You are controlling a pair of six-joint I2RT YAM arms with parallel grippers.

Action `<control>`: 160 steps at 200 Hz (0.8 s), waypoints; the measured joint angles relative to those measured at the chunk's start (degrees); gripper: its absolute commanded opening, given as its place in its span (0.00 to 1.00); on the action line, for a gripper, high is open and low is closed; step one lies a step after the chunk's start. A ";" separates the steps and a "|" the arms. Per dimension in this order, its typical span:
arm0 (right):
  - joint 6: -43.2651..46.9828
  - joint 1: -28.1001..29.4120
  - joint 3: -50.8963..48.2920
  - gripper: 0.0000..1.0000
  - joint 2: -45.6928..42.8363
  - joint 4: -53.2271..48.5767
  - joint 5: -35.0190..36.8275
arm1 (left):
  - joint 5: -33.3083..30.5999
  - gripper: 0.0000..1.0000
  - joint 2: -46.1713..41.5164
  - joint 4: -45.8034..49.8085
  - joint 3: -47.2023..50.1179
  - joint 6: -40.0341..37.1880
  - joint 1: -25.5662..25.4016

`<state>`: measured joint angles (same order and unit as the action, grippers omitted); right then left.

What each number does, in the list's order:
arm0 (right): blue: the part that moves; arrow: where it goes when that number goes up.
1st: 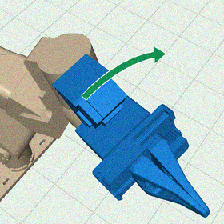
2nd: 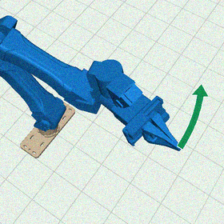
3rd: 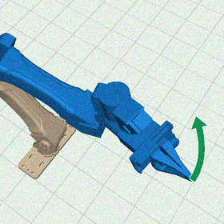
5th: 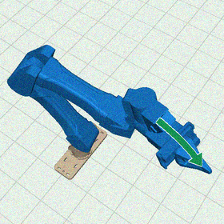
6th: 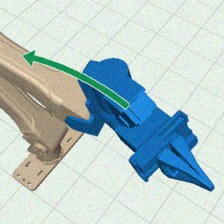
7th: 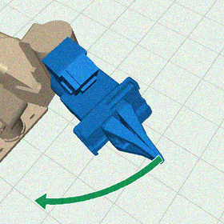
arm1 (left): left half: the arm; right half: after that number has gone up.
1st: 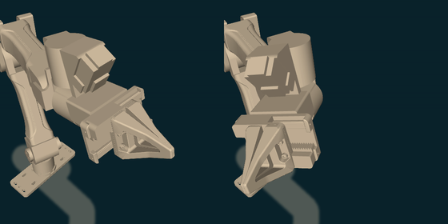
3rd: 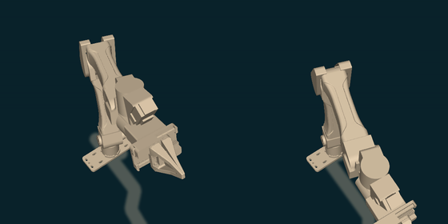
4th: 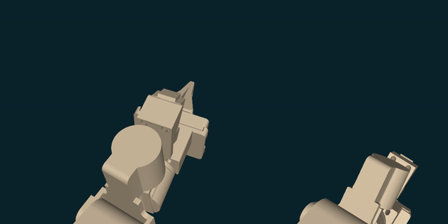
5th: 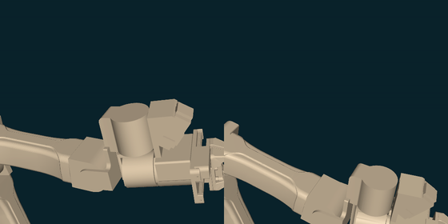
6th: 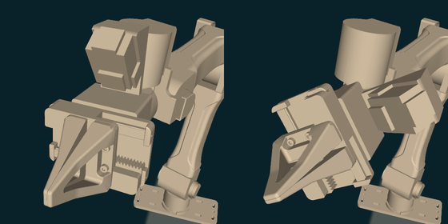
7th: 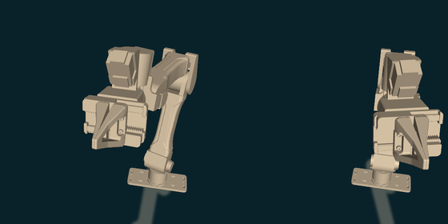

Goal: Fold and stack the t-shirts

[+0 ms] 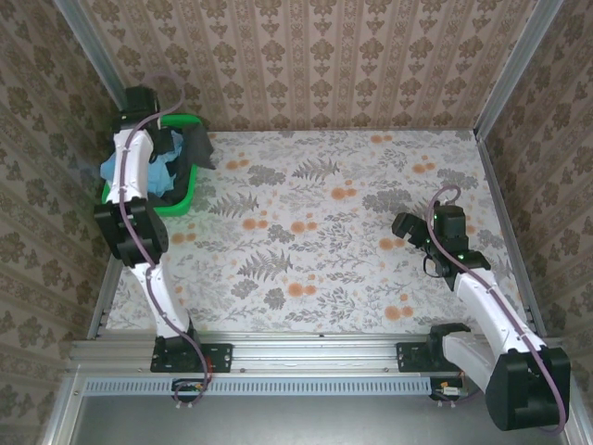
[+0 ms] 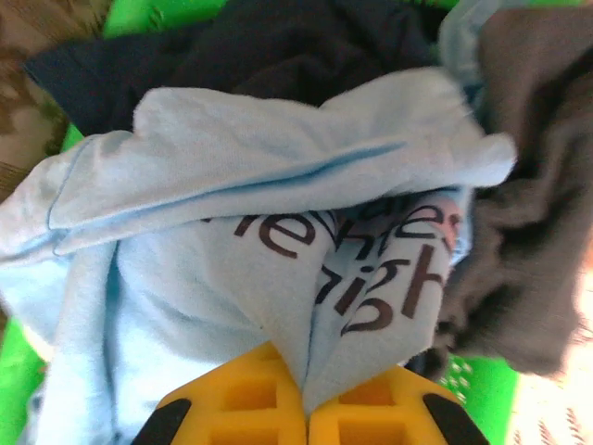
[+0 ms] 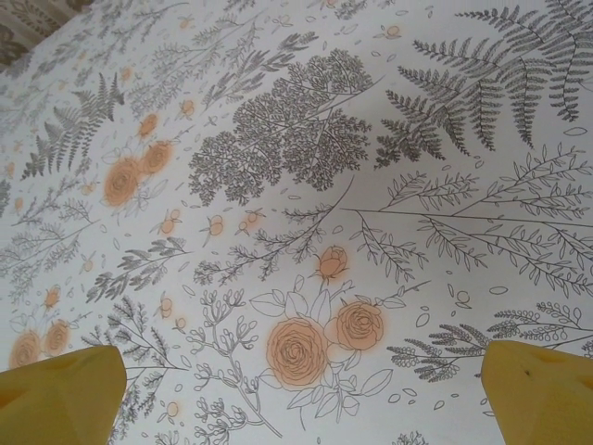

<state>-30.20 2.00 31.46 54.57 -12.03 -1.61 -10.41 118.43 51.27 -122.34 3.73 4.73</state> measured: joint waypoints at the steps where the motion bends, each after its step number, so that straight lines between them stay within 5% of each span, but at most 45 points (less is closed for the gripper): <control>1: 0.00 0.00 0.00 1.00 -0.07 -0.02 -0.04 | -0.04 0.00 -0.17 0.02 0.00 -0.02 -0.07; 93: -0.02 -0.04 -1.79 1.00 -6.40 3.78 -12.79 | -0.61 0.00 -41.55 -14.73 14.21 1.27 -12.79; 160: -0.04 -0.04 -1.60 1.00 -10.47 3.82 -17.57 | 0.59 0.00 -39.43 -25.90 18.32 8.79 -34.18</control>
<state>-30.24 1.96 29.87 44.10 -8.21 -19.18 -9.82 79.00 25.36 -104.03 12.51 -29.45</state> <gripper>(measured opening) 0.999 0.057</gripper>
